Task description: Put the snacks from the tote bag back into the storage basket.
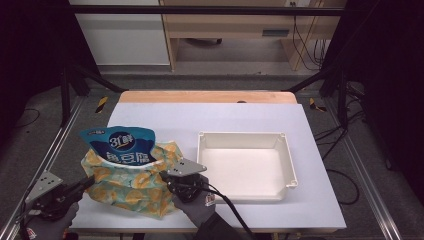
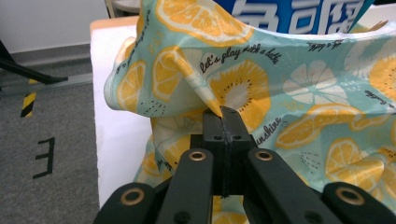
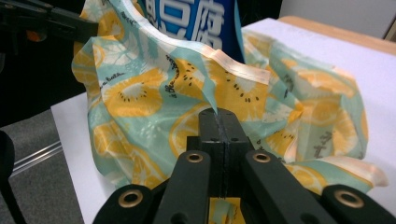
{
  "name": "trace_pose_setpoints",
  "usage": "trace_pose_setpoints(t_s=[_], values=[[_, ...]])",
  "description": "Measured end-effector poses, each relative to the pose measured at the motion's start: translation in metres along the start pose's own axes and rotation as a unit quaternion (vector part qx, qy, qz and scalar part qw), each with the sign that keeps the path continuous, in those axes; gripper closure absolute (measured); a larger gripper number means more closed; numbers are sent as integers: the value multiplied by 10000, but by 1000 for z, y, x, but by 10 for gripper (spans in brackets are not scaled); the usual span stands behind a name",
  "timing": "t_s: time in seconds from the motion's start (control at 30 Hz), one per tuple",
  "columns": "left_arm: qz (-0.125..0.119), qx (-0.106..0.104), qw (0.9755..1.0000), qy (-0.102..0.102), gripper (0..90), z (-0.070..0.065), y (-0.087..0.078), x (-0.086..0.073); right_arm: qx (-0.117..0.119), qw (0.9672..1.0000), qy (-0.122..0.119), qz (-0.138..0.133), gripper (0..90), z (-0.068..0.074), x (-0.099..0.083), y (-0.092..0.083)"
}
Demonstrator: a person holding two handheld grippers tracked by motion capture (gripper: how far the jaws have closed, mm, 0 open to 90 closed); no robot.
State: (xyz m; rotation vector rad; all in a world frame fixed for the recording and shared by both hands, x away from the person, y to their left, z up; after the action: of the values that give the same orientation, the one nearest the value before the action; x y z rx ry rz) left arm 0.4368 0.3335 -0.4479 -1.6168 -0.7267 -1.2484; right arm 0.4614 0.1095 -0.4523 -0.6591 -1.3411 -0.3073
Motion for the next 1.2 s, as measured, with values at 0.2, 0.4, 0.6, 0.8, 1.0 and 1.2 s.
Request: trace_pose_setpoints(t_s=[0.2,0.4,0.6,0.8,1.0,1.2], values=[[123,-29,9999,17,900,-1,4,-10,-14,9999,59,106,900,2,-13,3],[289,-55,9996,45,900,-1,8,-21,21,9997,146,197,900,5,-27,7],[441,-70,9990,44,900,1,10,-32,19,9995,175,275,900,8,-37,10],[639,-84,9979,97,900,0,15,-42,-16,9990,236,389,900,9,-51,14],[816,-92,9965,162,900,0,18,-50,-62,9983,263,509,900,12,-64,20],[959,-85,9950,274,900,-2,22,-56,-101,9977,302,591,900,12,-72,24]])
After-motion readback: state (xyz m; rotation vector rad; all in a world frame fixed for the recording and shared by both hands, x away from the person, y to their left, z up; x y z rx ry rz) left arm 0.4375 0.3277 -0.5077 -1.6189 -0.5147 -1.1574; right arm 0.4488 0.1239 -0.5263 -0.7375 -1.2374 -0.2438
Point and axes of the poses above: each handheld gripper's, and its own axes: y roughly forward along the jaws, x roughly out of its top, z roughly to its left, the point moved 10 cm from there along y, roughly forward along the jaws, and after that the axes turned 10 degrees about -z, right-handed, at the moved point
